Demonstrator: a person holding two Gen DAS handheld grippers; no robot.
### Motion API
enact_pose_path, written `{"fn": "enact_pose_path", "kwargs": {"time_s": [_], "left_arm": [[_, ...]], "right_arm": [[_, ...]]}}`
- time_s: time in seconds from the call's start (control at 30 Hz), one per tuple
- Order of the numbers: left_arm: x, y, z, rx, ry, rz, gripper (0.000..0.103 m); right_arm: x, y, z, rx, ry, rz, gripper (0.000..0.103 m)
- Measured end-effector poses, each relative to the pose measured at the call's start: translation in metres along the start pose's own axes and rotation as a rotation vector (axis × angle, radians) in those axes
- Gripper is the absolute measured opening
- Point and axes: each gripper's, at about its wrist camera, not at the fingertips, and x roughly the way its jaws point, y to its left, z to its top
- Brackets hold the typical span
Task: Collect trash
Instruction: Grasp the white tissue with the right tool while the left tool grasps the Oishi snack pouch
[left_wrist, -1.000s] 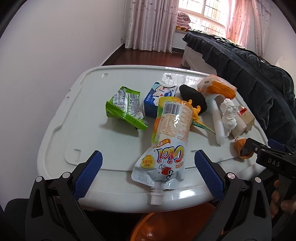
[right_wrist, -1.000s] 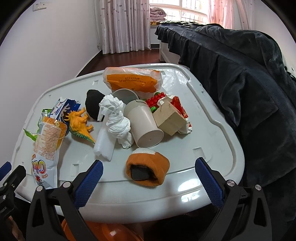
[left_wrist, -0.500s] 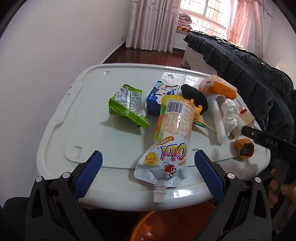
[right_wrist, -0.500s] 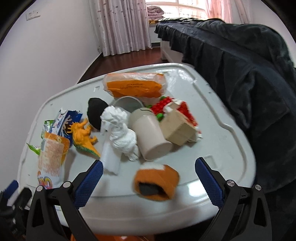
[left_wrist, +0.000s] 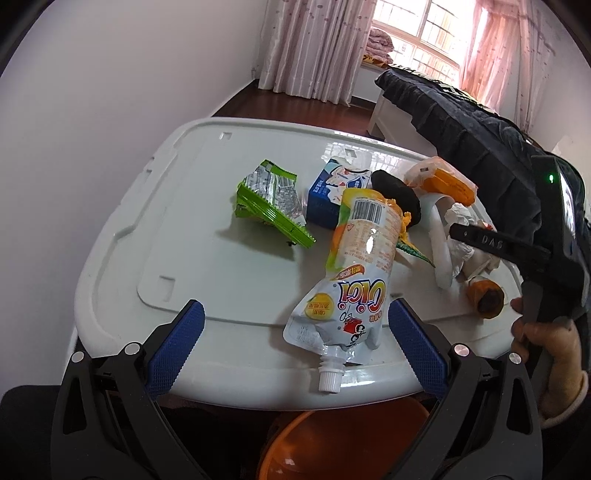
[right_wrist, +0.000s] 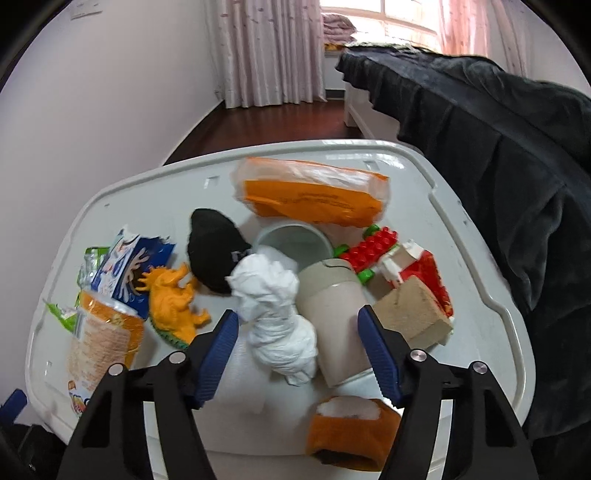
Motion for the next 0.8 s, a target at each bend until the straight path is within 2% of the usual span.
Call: {"fn": "enact_pose_path", "kwargs": {"time_s": [0.13,0.17,0.2,0.23,0.27,0.33,0.5,0.63,0.73,0.8], "left_arm": [[-0.001,0.001,-0.002,-0.002,-0.001,0.002,0.098],[-0.001,0.001,-0.002,0.001,-0.003,0.007,0.098],[-0.001,0.0,-0.002,0.005,-0.004,0.011,0.098],[-0.001,0.0,-0.003,0.01,-0.005,0.016,0.098],[-0.001,-0.001,-0.003,0.013,-0.006,0.019,0.098],[-0.001,-0.002,-0.003,0.019,-0.006,0.026,0.098],[-0.001,-0.005,-0.006,0.042,-0.006,0.029,0.098],[-0.004,-0.017,-0.006,0.113,-0.015,0.0,0.098],[0.0,-0.031,-0.006,0.169,-0.004,-0.013,0.098],[0.007,-0.041,-0.005,0.205,0.018,-0.019,0.098]], "right_arm": [[0.005,0.01,0.002,-0.051,-0.012,-0.005,0.059],[0.008,0.013,0.003,-0.067,-0.012,-0.007,0.049],[0.012,0.015,0.003,-0.081,0.002,-0.013,0.035],[0.014,0.016,0.003,-0.087,0.005,-0.014,0.036],[0.012,0.016,0.001,-0.091,-0.017,-0.018,0.026],[0.009,0.012,0.0,-0.081,-0.019,0.005,0.026],[-0.018,-0.021,0.002,0.079,-0.031,0.216,0.024],[-0.064,-0.054,-0.003,0.129,-0.078,0.339,0.025],[-0.08,-0.073,-0.008,0.126,-0.098,0.323,0.025],[-0.084,-0.082,-0.015,0.105,-0.118,0.279,0.025]]}}
